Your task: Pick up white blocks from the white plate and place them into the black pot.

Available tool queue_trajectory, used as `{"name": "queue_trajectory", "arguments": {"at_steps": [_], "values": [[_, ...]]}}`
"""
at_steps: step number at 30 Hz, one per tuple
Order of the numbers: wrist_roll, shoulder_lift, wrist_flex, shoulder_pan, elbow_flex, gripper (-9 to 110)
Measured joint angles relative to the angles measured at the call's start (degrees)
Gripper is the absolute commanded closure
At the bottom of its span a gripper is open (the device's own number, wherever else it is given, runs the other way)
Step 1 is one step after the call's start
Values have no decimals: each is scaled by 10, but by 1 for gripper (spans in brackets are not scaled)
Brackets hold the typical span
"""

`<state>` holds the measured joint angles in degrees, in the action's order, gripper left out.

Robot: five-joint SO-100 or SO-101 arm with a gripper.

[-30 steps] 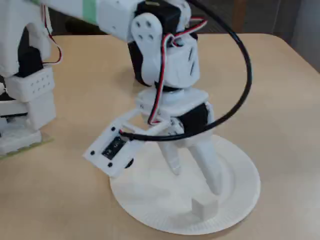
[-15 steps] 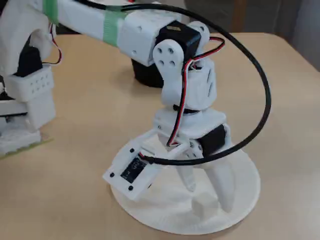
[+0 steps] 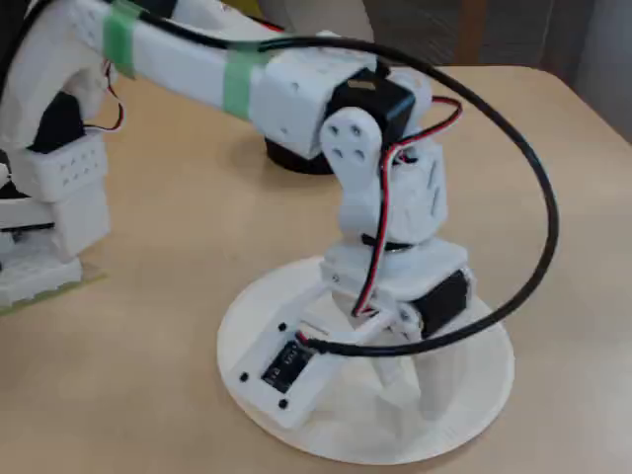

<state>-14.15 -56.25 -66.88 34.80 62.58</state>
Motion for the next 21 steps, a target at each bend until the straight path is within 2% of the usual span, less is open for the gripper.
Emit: {"name": "queue_trajectory", "arguments": {"at_steps": [11, 21], "values": [[0, -23, -53, -26, 1, 104], [-25, -288, -173, -169, 1, 104]]}}
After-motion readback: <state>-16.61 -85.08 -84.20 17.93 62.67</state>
